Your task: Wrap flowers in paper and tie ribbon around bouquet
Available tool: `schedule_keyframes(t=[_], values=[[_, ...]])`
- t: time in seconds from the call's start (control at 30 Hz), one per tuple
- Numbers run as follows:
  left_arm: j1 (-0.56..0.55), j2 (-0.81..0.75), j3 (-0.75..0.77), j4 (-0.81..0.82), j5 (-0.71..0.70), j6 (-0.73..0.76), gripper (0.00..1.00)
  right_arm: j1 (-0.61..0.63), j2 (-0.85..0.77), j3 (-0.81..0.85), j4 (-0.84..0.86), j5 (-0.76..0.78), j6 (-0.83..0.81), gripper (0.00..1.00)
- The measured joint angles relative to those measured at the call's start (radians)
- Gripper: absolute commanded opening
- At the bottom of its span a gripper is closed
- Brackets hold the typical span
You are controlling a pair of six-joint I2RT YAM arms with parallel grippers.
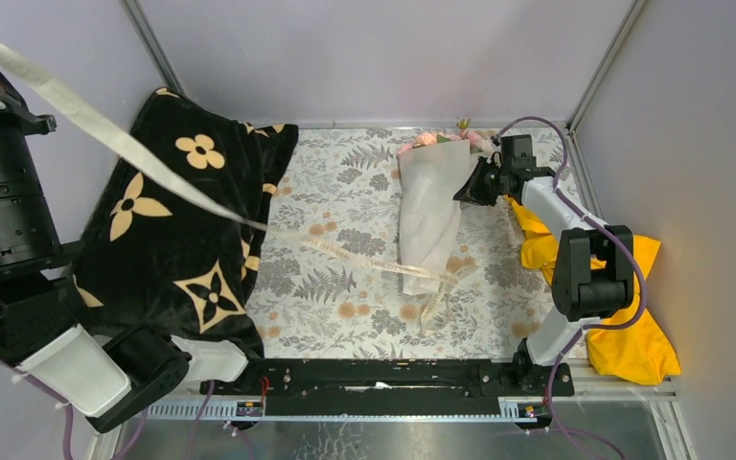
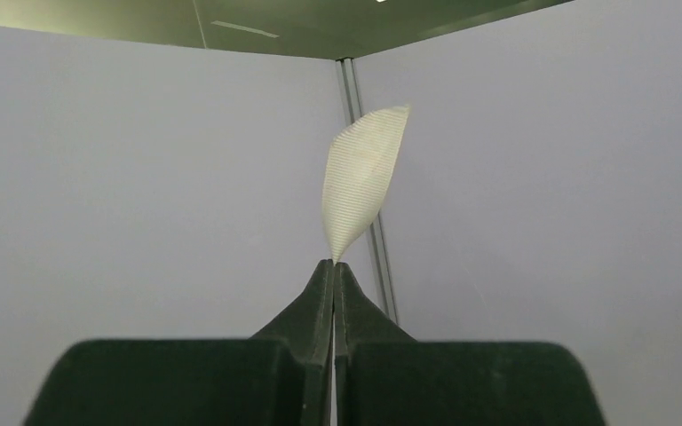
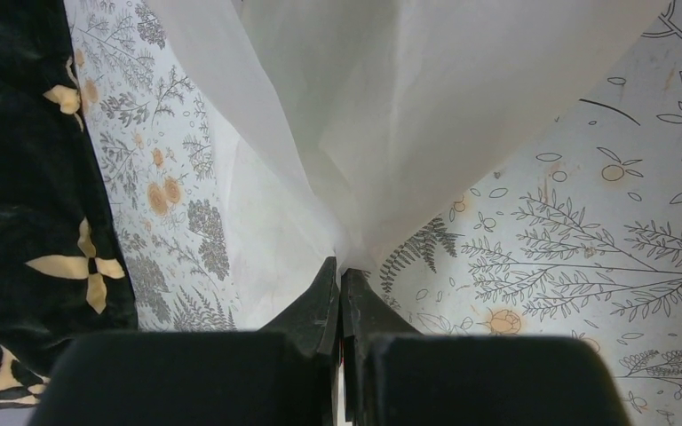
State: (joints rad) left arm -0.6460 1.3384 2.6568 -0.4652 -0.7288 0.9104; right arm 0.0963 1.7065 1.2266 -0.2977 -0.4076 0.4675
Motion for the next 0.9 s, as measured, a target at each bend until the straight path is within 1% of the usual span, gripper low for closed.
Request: schedule_keyframes(t=[0.1, 0.17, 0.27, 0.33, 0.37, 0.43, 0.53, 0.63, 0.67, 0.7, 0.77, 0.83, 0.9], values=[[0.0, -0.026, -0.025, -0.024, 0.002, -0.03, 0.0, 0.0, 0.0, 0.004, -0.006, 0.004, 0.0, 0.0], [0.0, -0.006, -0.019, -0.04, 0.007, -0.05, 0.0, 0.0, 0.0, 0.004, -0.01, 0.006, -0.001, 0.0], [0.0, 0.058, 0.034, -0.096, 0.039, -0.102, 0.0, 0.0, 0.001, 0.005, -0.011, 0.008, -0.006, 0.0], [0.0, 0.073, 0.031, -0.185, 0.104, -0.183, 0.0, 0.0, 0.005, 0.009, -0.014, 0.009, -0.009, 0.0], [0.001, 0.068, 0.002, -0.233, 0.151, -0.233, 0.0, 0.0, 0.012, 0.016, -0.018, 0.01, -0.011, 0.0], [0.001, 0.03, -0.123, -0.331, 0.315, -0.361, 0.0, 0.0, 0.027, 0.028, -0.019, 0.013, -0.015, 0.0], [0.001, -0.021, -0.331, -0.457, 0.627, -0.549, 0.0, 0.0, 0.05, 0.04, -0.019, 0.017, -0.019, 0.0], [0.001, -0.019, -0.509, -0.525, 0.891, -0.679, 0.0, 0.0, 0.065, 0.053, -0.021, 0.023, -0.019, 0.0], [-0.001, -0.013, -0.585, -0.539, 0.951, -0.708, 0.0, 0.0, 0.068, 0.057, -0.021, 0.024, -0.019, 0.0], [-0.001, -0.006, -0.64, -0.553, 0.982, -0.723, 0.0, 0.0, 0.069, 0.063, -0.024, 0.024, -0.019, 0.0], [-0.001, 0.006, -0.771, -0.566, 0.988, -0.736, 0.0, 0.0, 0.069, 0.077, -0.027, 0.022, -0.018, 0.0], [0.009, 0.008, -0.885, -0.559, 0.937, -0.727, 0.0, 0.0, 0.069, 0.085, -0.026, 0.02, -0.016, 0.0], [0.032, 0.005, -0.967, -0.544, 0.851, -0.697, 0.0, 0.0, 0.069, 0.085, -0.024, 0.014, -0.011, 0.0]])
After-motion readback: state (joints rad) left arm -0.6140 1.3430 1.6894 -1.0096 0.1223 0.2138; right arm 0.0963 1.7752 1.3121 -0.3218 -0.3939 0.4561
